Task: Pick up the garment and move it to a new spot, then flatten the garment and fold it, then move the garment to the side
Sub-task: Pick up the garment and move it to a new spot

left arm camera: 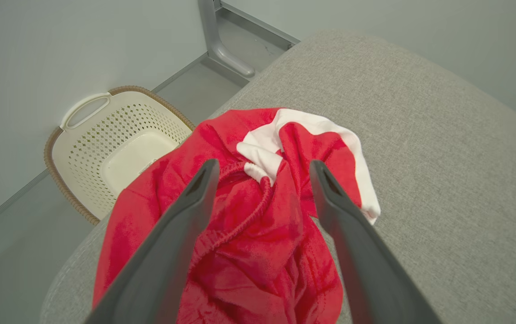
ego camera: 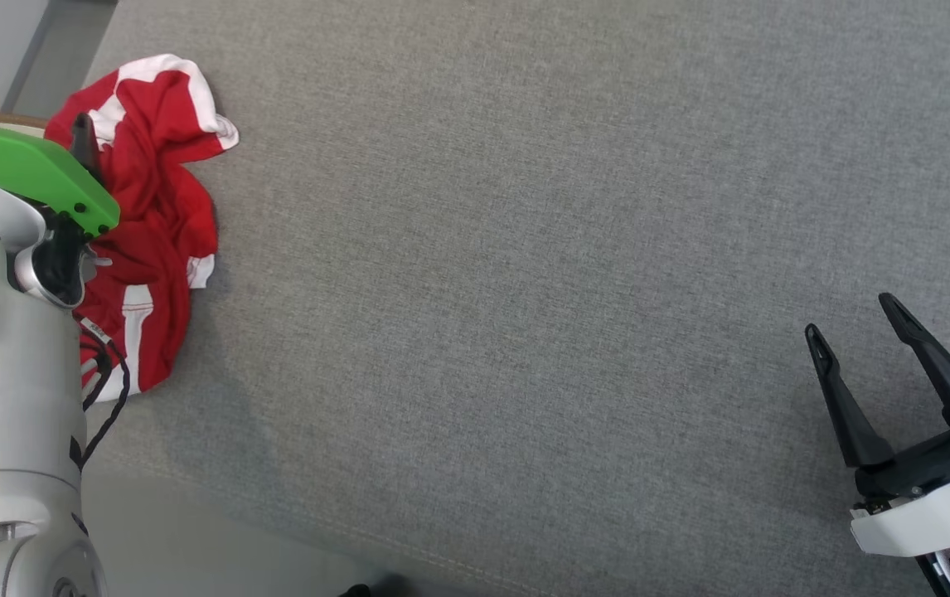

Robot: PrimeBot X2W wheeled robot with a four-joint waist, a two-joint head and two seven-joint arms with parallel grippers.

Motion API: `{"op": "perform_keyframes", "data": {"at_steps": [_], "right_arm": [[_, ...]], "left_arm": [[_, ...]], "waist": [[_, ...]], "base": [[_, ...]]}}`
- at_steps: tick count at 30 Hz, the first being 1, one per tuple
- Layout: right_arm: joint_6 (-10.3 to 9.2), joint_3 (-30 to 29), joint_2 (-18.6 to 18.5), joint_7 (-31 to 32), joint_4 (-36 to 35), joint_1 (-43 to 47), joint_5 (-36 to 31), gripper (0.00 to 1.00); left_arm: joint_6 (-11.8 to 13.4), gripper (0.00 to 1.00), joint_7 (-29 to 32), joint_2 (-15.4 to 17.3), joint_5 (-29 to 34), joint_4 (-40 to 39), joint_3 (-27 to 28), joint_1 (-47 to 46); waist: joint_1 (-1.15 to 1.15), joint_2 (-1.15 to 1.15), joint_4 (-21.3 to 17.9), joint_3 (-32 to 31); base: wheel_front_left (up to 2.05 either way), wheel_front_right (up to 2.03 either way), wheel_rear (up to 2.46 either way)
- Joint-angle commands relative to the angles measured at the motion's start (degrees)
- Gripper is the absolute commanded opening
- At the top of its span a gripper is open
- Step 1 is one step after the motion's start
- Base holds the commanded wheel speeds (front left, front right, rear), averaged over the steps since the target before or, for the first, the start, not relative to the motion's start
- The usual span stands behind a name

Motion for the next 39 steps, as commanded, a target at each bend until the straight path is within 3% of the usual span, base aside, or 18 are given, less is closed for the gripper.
{"op": "perform_keyframes", "data": {"at_steps": [1, 11, 16, 17, 18, 19, 28, 34, 39], "right_arm": [[-0.11, -0.2, -0.6, -0.2, -0.7, -1.2, -0.3, 1.00], [-0.11, -1.4, -1.8, -0.2, -1.8, -2.6, -0.7, 1.00], [-0.11, -1.7, -1.6, 0.0, -1.6, -2.9, -0.8, 1.00], [-0.11, -1.6, -1.6, 0.0, -1.5, -3.0, -0.8, 1.00], [-0.11, -1.5, -1.5, 0.0, -1.4, -3.1, -0.8, 1.00], [-0.11, -1.4, -1.4, 0.0, -1.3, -3.2, -0.7, 1.00], [-0.11, 0.5, 0.6, -0.1, 0.4, -5.3, -0.9, 1.00], [-0.11, 1.3, 3.3, -0.1, 2.1, -6.2, -0.5, 1.00], [-0.11, 1.8, 6.0, -0.1, 3.5, -5.0, -0.4, 1.00]], "left_arm": [[0.8, 1.00, 0.1, 0.6, -0.1, 1.4, 0.1, -1.7], [4.8, 1.00, -3.6, 1.4, 1.4, 9.6, -1.3, -3.5], [4.2, 1.00, -5.0, 1.2, 0.2, 11.3, -0.9, -3.2], [4.1, 0.60, -5.4, 1.2, 0.1, 11.5, -0.8, -3.1], [4.0, 0.10, -6.0, 1.2, 0.1, 11.6, -0.9, -3.0], [3.7, 0.00, -7.0, 1.3, 0.1, 11.6, -1.0, -2.9], [0.0, 0.00, -22.3, 4.4, 1.5, 8.0, -2.2, -1.4], [-1.9, 0.00, -24.1, 6.3, 3.9, 0.2, -4.0, 2.6], [-2.8, 0.00, -24.1, 5.6, 5.8, -10.5, -4.8, 9.9]], "waist": [[-0.01, 0.00, -2.2, 5.1], [-0.01, 0.00, -3.5, 9.4], [-0.01, 0.00, -3.9, 10.0], [-0.01, 0.00, -3.9, 10.0], [-0.01, 0.00, -4.0, 10.0], [-0.01, 0.00, -4.1, 9.9], [-0.01, 0.00, -5.7, 3.6], [-0.01, 0.00, -8.2, -4.9], [-0.01, 0.00, -11.5, -13.1]], "base": [[0.00, 0.00, 0.00], [0.00, 0.00, 0.00], [0.00, 0.00, 0.00], [0.00, 0.00, 0.00], [0.00, 0.00, 0.00], [0.00, 0.00, 0.00], [0.00, 0.00, 0.00], [0.00, 0.00, 0.00], [0.00, 0.00, 0.00]]}}
